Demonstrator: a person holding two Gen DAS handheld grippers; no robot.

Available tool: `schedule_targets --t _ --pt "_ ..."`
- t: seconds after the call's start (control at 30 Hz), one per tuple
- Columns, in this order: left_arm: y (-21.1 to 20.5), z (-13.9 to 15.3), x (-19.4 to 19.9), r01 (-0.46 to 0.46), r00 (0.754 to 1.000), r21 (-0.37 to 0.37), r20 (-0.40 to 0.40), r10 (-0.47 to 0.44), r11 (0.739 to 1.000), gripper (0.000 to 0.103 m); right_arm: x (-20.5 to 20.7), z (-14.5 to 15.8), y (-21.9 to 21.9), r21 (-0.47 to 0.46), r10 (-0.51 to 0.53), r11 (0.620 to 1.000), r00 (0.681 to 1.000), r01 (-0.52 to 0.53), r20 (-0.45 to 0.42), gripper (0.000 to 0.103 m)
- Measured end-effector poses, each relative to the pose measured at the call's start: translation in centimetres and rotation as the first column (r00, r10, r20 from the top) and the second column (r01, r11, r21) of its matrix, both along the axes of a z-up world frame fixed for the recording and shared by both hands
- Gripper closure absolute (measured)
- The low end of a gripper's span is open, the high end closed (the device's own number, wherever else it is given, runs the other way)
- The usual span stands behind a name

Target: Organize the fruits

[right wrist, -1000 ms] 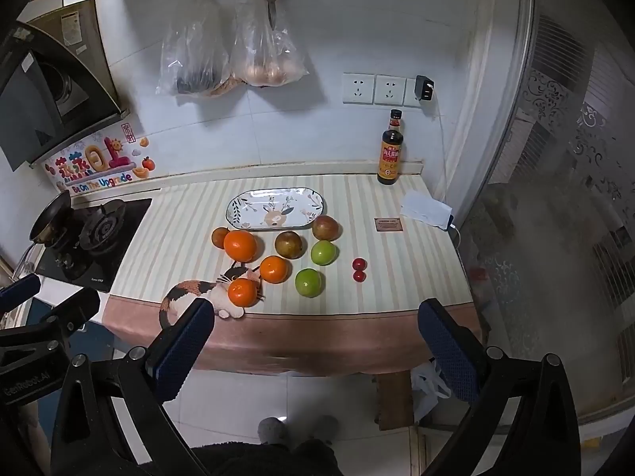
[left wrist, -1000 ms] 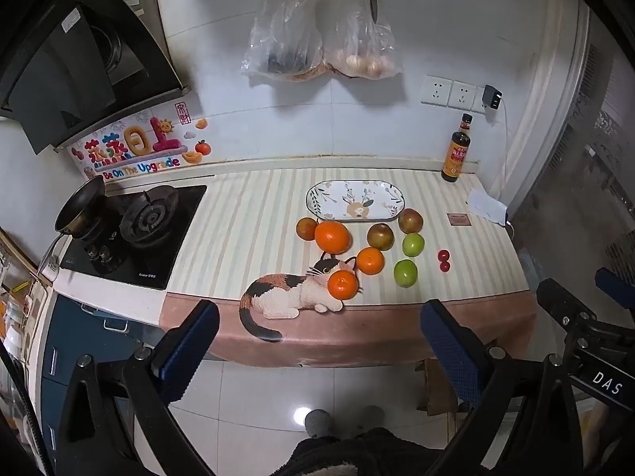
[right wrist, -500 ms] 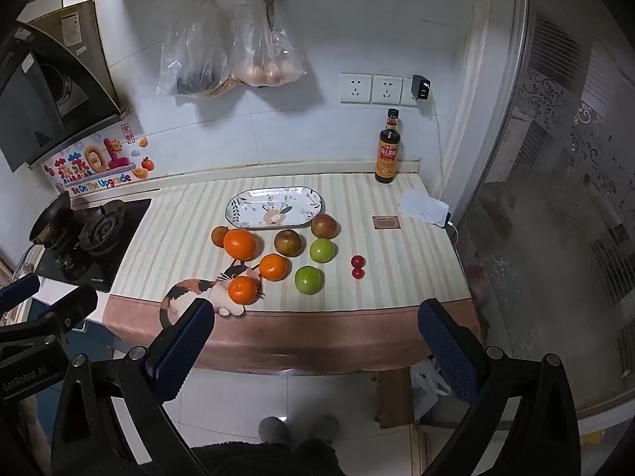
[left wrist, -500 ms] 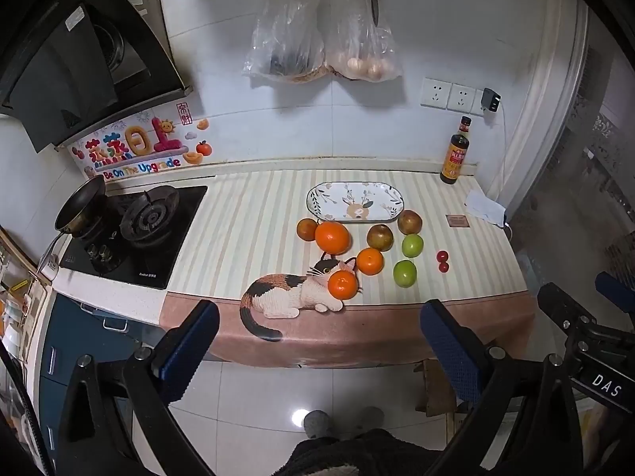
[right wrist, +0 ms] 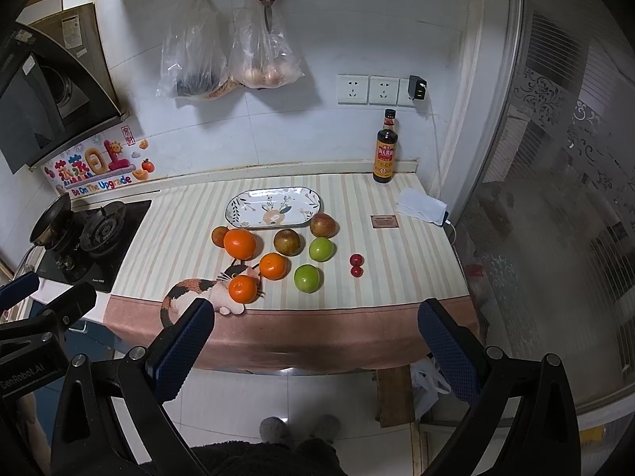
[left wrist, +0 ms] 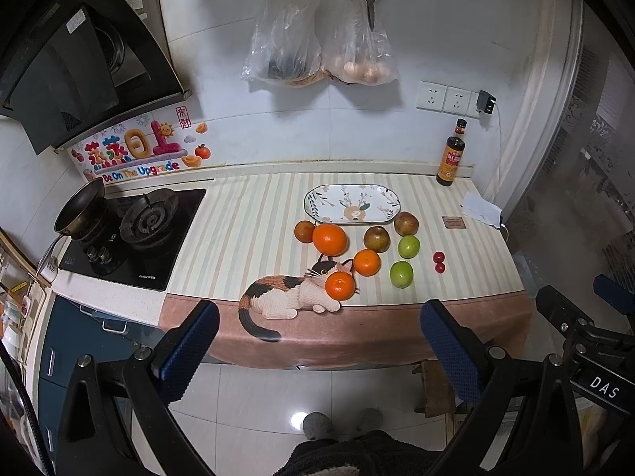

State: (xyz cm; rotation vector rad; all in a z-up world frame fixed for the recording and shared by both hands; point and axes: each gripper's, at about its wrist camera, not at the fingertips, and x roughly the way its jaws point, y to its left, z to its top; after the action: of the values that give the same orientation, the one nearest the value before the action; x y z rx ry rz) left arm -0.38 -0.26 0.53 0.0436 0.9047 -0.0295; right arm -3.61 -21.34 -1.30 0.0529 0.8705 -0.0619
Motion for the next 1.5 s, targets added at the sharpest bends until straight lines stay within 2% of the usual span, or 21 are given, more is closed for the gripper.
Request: schedule_targets --t 0.47,0.63,1.5 --pt "-0.2 0.3 0.2 -0.005 1.0 0.0 0.003 0.005 1.0 0.0 -0.7 0.4 -0.5 0.002 0.007 1.0 1.0 -0.007 0.006 0.0" --pt "-1.0 1.7 -0.4 -0.006 1.0 0.001 0.007 0.006 1.0 0.0 -1.9 1.3 -0.8 0.005 0.011 1.0 1.0 -0.011 0.008 0.0" --pt "-1.3 2.8 -1.1 -0.003 1.0 -0.005 0.023 0.004 1.0 0.0 -2.1 1.7 -0.9 0.009 0.019 1.0 1.0 -0.019 0.025 0.0"
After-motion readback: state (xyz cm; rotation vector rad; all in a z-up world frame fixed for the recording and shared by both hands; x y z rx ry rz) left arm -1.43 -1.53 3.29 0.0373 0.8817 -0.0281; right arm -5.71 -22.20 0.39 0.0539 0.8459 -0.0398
